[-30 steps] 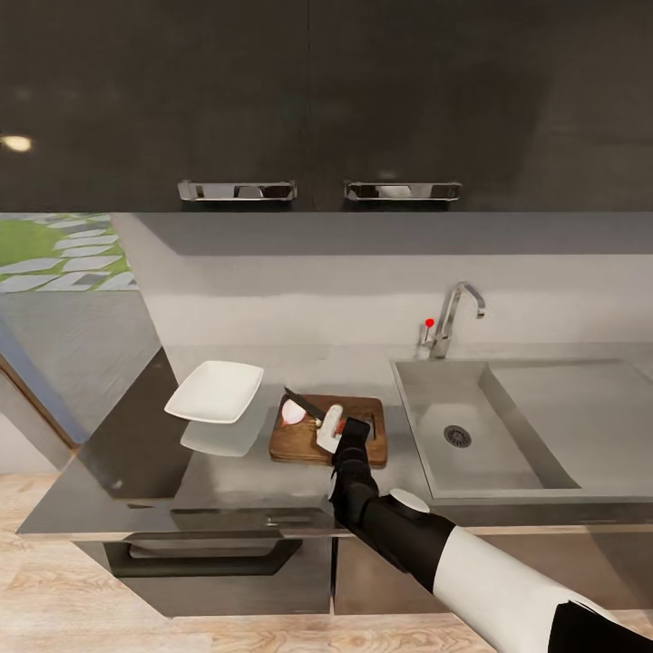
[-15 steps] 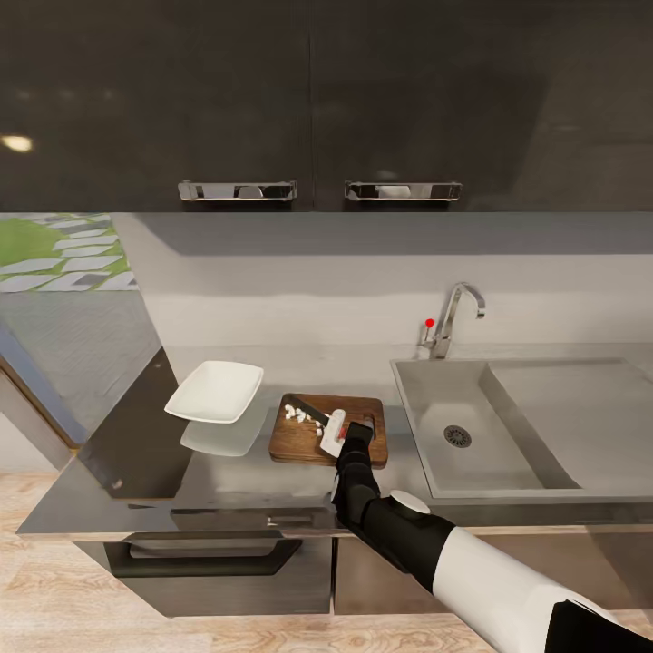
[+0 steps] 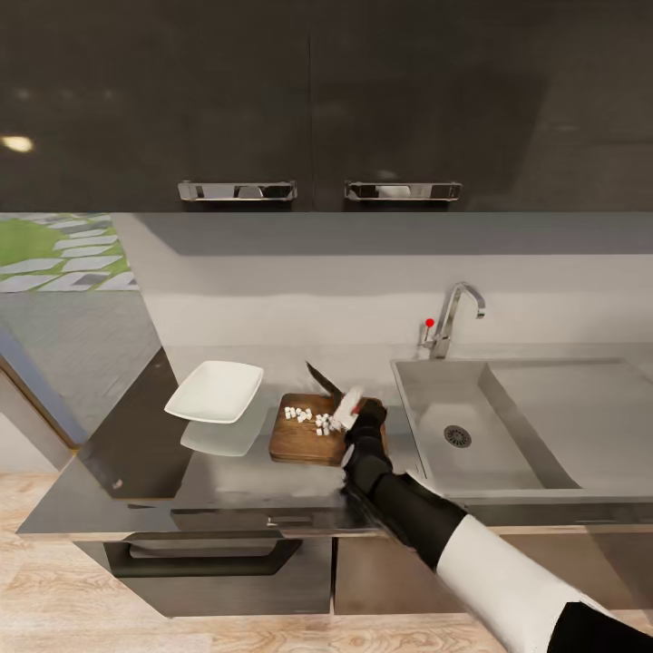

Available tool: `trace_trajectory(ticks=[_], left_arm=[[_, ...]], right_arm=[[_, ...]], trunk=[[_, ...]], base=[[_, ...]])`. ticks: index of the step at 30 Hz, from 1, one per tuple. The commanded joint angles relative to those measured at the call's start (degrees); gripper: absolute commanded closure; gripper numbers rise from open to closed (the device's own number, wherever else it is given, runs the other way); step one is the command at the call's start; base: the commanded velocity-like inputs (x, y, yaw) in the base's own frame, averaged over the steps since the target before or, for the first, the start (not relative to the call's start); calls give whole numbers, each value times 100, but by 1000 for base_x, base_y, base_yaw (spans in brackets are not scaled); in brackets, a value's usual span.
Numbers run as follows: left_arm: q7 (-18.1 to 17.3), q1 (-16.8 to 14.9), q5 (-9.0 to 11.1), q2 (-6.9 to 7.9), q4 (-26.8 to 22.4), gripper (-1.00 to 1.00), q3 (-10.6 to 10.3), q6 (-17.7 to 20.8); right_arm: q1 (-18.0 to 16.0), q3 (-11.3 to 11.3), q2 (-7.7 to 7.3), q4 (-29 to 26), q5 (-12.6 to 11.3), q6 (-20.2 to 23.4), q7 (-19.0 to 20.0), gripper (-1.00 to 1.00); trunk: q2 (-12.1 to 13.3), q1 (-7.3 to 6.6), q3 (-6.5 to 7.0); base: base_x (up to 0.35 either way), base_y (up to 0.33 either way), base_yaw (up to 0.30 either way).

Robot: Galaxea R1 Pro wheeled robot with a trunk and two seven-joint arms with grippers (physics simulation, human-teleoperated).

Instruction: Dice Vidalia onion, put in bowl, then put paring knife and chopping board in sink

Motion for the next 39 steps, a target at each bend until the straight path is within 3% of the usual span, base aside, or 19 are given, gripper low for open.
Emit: trace_trajectory(ticks=[1,3,5,7,9,11,12,15,19,22,30,33,39], left_arm=[[-31,-1,-33,-8,-4,-100,22,-16],[-31,-1,-33,-8,-2,-100,22,-16],[-31,-1,-33,-8,4,-100,22,-16],[-31,-1,-33,-8,18,-100,22,-16],[-31,-1,-33,-8,28,-100,22,-16],[-31,-1,-33,-8,66,-100,22,-17],[-31,-1,-33,-8,116,-100,22,-21],[-31,-1,-33,-8,167,-100,22,-24],[-31,-1,-33,-8,197,-100,21,-24],[-31,-1,-33,-8,202,-100,21,-24],[-31,-2,-33,-8,286,-100,22,-32],[-31,-1,-33,-8,362,-100,15,-33],[-31,-3,-42,-8,486,-100,7,-33]], right_arm=[[-6,-252,-25,-207,-50,31,-30,100],[-8,-917,-110,-659,-53,44,121,100],[-8,-1709,-214,-1144,-54,63,574,100],[-5,-2863,-473,-1553,-57,160,1498,100],[-7,-3806,-806,-1677,-56,274,2569,100],[-8,-4388,-1121,-1696,-72,308,3250,100],[-8,-4831,-1310,-1675,-82,316,3677,100],[-10,-5565,-1516,-1294,-88,278,4183,100],[-10,-5758,-1726,-363,-89,-115,4270,100],[-8,-5776,-1758,209,-89,-476,4276,100],[-7,-5783,-1752,650,-107,-833,4271,100],[-4,-5777,-1741,788,-144,-1261,4262,100],[-4,-5780,-1730,1031,-159,-1387,4260,100]], trunk=[[-11,4,-11],[-11,4,-11],[-11,4,-11],[-11,4,-11],[-11,4,-11],[-11,4,-11],[-11,4,-11],[-11,4,-11],[-11,4,-11],[-11,4,-11],[-11,4,-11],[-11,4,-11],[-11,4,-38]], base=[[0,0,0],[0,0,0],[0,0,0],[0,0,0],[0,0,0],[0,0,0],[0,0,0],[0,0,0],[0,0,0],[0,0,0],[0,0,0],[0,0,0],[0,0,0]])
